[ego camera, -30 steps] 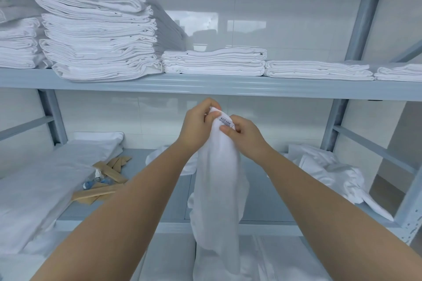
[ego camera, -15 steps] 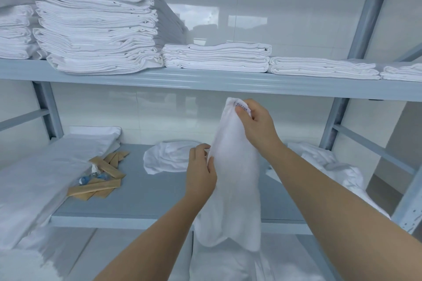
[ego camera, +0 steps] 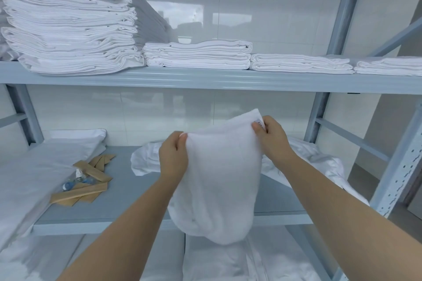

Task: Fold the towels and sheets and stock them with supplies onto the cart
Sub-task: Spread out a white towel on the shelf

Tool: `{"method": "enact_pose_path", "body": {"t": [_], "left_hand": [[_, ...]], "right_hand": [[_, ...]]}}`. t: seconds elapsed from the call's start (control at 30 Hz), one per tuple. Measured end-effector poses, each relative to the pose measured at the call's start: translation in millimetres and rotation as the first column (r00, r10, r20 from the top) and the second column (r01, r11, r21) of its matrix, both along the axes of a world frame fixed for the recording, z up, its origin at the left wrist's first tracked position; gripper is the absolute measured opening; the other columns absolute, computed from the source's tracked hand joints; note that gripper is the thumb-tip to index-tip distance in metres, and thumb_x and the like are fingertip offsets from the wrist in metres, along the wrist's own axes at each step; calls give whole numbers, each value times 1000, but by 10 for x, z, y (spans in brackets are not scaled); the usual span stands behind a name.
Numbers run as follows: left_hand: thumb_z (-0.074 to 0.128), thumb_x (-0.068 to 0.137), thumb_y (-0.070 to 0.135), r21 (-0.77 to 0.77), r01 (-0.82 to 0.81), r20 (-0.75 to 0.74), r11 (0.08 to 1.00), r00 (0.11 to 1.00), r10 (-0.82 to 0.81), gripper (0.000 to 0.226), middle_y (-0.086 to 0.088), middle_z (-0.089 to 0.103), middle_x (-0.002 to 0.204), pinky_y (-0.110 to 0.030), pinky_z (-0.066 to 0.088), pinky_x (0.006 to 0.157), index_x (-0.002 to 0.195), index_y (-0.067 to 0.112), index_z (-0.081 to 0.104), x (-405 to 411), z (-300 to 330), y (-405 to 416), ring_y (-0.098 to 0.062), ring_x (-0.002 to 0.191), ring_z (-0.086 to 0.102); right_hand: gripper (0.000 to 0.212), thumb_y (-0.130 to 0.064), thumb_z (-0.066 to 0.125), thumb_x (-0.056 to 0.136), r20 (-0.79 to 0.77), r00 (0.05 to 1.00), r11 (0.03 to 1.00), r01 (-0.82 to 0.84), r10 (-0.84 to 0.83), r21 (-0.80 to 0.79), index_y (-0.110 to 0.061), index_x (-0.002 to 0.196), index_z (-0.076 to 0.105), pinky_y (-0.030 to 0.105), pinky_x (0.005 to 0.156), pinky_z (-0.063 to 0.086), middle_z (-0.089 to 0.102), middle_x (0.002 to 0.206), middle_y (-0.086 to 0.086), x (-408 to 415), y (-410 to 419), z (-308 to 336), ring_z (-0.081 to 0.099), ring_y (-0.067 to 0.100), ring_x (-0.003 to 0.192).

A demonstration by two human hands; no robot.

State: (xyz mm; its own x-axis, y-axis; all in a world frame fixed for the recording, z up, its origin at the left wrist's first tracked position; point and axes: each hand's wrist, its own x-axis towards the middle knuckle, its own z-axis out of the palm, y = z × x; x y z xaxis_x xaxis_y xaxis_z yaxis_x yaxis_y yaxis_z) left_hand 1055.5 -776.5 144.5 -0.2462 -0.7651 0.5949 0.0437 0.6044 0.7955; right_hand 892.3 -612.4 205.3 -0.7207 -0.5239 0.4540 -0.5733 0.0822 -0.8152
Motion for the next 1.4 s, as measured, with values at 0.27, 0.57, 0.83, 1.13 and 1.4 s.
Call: {"method": "enact_pose_path", "body": {"t": [0.27,0.57,0.83,1.13,1.4], "left_hand": [[59,93,18,-240,88,-50,967,993,-103,18,17,60,63,-12,38,63,75,19,64,249,1015,-165,5,61,49],[65,90,18,-169,192,250,967,957,-147,19,15,61,65,-5,37,58,72,19,68,199,907,-167,7,60,53],[63,91,18,-104,242,351,965,917,-192,16,4,70,81,-6,39,64,79,13,73,36,666,-56,-7,76,60],[63,91,21,-49,232,326,971,923,-204,18,10,66,74,-4,38,58,77,14,72,-58,696,-18,-2,71,59],[64,91,20,-43,293,291,955,918,-269,17,4,69,77,-15,45,65,80,12,73,7,699,9,-8,72,61]], "right_hand": [[8,-13,55,95,30,981,980,-188,190,-64,-16,102,58,32,65,38,53,77,24,13,-7,95,47,22,69],[13,-14,77,80,117,938,944,-331,327,13,-15,84,64,31,65,46,58,76,7,31,-52,-68,53,19,71],[41,-11,76,80,167,850,786,-526,500,325,-24,116,62,28,75,45,66,81,0,190,-200,-210,58,17,75],[24,-11,48,95,-59,986,965,-139,155,222,-20,73,48,19,55,30,47,67,-8,263,-398,-270,42,13,65],[11,-41,71,82,-100,961,961,-245,258,126,-41,92,65,12,66,40,66,90,-19,226,-394,12,57,-2,81]]}}
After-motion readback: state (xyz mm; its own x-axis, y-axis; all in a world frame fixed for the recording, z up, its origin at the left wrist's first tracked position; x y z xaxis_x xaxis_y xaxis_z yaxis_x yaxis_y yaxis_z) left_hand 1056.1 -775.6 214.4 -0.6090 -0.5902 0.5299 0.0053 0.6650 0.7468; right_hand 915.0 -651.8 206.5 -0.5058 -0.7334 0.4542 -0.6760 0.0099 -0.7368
